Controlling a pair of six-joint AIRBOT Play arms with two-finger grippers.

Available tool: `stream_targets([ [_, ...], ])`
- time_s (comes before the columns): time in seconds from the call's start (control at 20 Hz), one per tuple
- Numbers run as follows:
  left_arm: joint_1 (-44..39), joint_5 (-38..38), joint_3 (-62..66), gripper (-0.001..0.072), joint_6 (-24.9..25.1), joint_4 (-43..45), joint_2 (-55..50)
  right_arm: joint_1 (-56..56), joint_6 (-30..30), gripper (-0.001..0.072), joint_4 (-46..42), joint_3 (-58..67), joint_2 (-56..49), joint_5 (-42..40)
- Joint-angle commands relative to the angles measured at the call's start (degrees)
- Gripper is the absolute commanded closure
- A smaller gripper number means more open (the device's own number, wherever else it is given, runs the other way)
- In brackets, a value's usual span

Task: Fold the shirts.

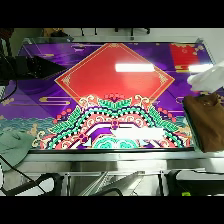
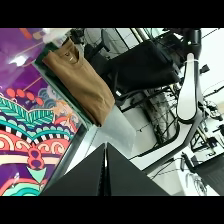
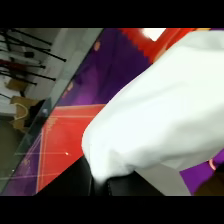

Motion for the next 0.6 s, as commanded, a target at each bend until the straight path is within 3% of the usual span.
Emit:
stream_targets([
  [0.0,0.0,-0.8,0.0,0.0686,0.9,0.0,0.0,0.0,6.3,0.0693,-14.2,0.0,4.1,14.7],
  [0.15,0.0,-2.4,0.0,0.0686,2.0,0.0,0.0,-1.7,6.2,0.0693,-24.4,0.0,5.5,25.5],
  [0.25,0.0,-3.6,0.0,0.0686,2.0,0.0,0.0,-5.0,5.8,0.0691,-25.6,-0.3,5.4,31.3],
  [0.55,0.0,-3.6,0.0,0.0686,2.0,0.0,0.0,-9.2,4.3,0.069,-32.2,-15.9,9.3,31.0],
])
